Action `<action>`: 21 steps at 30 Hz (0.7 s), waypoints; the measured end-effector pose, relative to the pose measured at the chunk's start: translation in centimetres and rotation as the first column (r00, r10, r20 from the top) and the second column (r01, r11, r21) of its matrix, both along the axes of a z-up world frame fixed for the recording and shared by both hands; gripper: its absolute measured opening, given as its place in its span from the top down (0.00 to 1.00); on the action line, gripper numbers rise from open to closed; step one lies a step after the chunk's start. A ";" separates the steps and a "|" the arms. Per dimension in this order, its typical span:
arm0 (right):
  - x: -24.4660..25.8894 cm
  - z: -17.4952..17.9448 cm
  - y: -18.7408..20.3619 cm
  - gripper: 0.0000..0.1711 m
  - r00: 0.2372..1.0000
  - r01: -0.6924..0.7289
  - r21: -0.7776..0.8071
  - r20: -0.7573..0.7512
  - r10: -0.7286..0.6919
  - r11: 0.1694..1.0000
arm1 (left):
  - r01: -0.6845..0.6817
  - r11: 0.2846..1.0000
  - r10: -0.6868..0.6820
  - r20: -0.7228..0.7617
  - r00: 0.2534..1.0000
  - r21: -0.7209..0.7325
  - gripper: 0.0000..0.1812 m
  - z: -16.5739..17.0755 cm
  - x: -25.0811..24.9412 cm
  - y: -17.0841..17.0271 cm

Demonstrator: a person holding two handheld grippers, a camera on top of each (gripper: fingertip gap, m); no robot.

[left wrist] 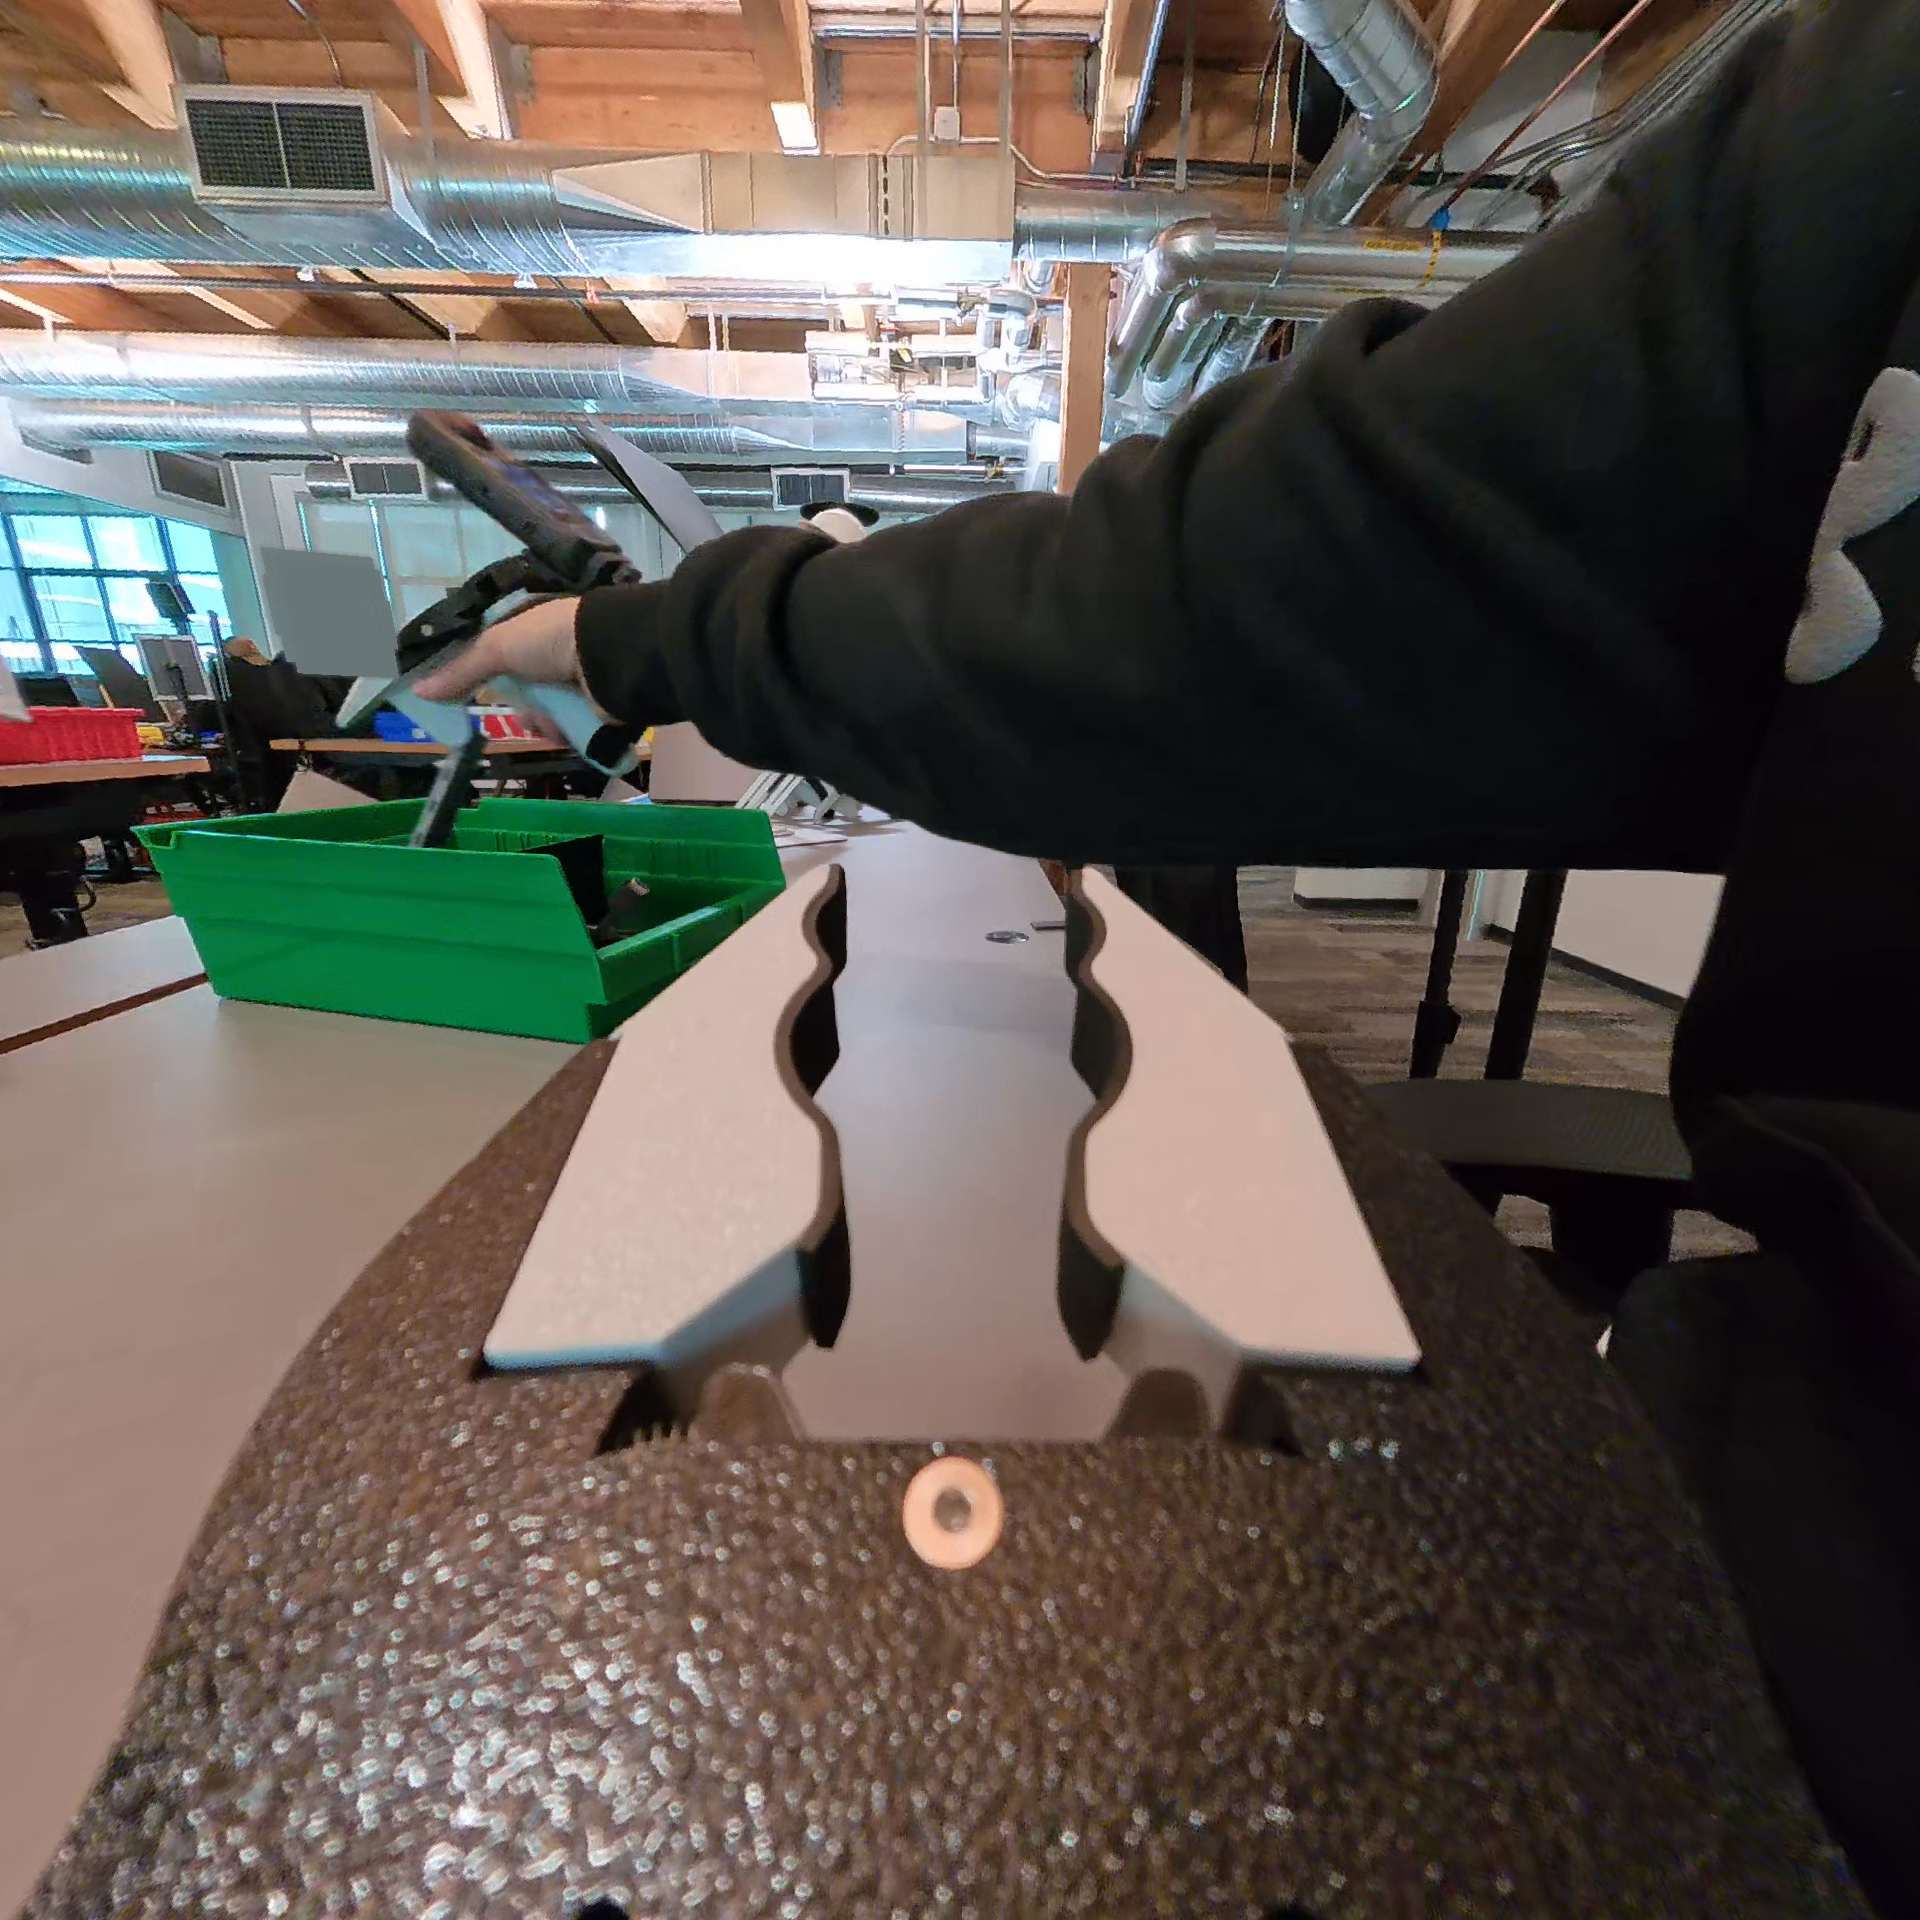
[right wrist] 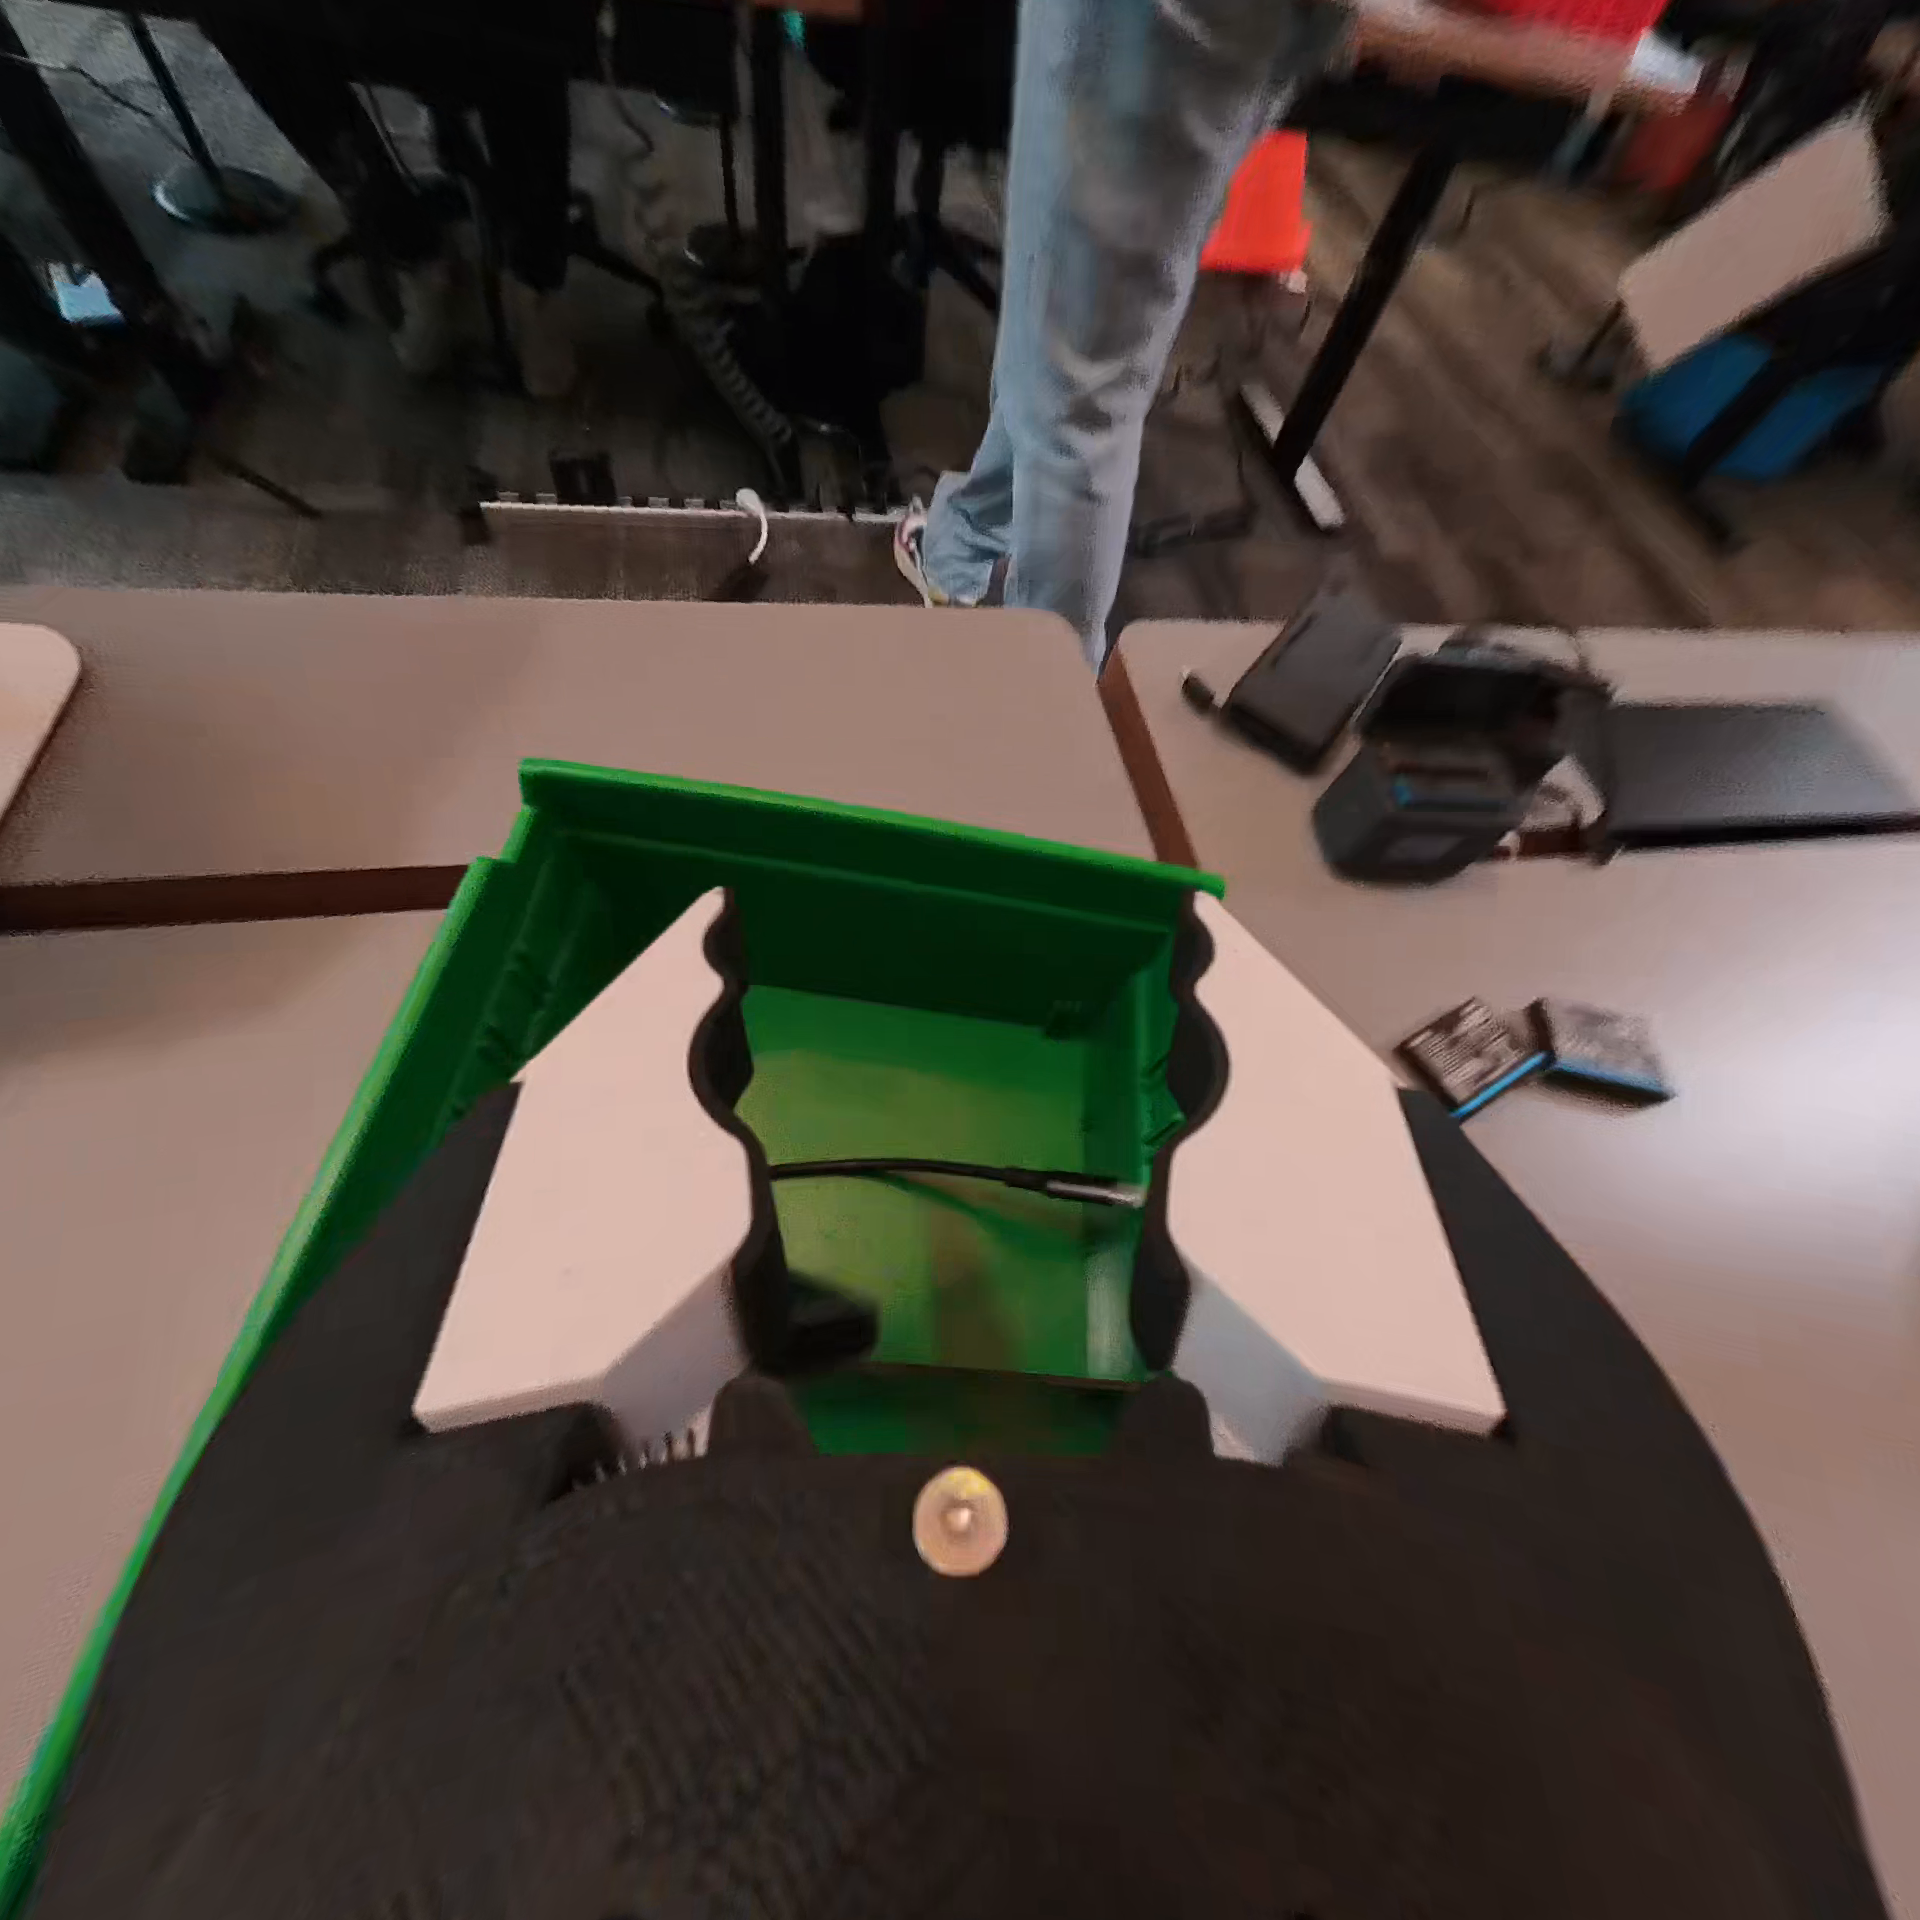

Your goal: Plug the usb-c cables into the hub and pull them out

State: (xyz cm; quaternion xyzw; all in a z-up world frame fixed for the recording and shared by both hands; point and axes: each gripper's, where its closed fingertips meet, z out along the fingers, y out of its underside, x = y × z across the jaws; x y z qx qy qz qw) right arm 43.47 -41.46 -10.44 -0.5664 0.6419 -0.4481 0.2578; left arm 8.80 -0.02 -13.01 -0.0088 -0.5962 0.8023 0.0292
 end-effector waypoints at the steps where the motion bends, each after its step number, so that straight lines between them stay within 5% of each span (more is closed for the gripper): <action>1: -0.4 0.5 -0.3 0.55 1.000 -0.002 -0.052 -0.008 0.002 0.999 | -0.006 1.000 0.006 -0.001 1.000 -0.001 0.78 0.0 0.1 0.0; 4: -2.1 0.6 -2.0 0.57 0.994 0.023 -0.202 -0.102 -0.045 0.979 | -0.014 1.000 0.014 -0.002 1.000 -0.009 0.78 0.1 0.2 0.2; 11: -5.1 1.2 3.8 0.55 0.984 -0.167 -0.100 -0.086 0.159 0.981 | -0.017 1.000 0.017 0.006 1.000 -0.013 0.78 0.3 0.2 0.1; 16: -11.2 2.5 16.5 0.52 0.876 -0.466 -0.075 0.100 0.471 0.882 | -0.078 0.997 0.078 0.017 0.997 -0.030 0.79 1.2 1.0 0.7; 21: -19.2 1.1 27.9 0.49 0.708 -0.667 -0.082 0.238 0.665 0.740 | -0.368 0.930 0.368 0.015 0.930 0.010 0.81 5.6 4.6 4.6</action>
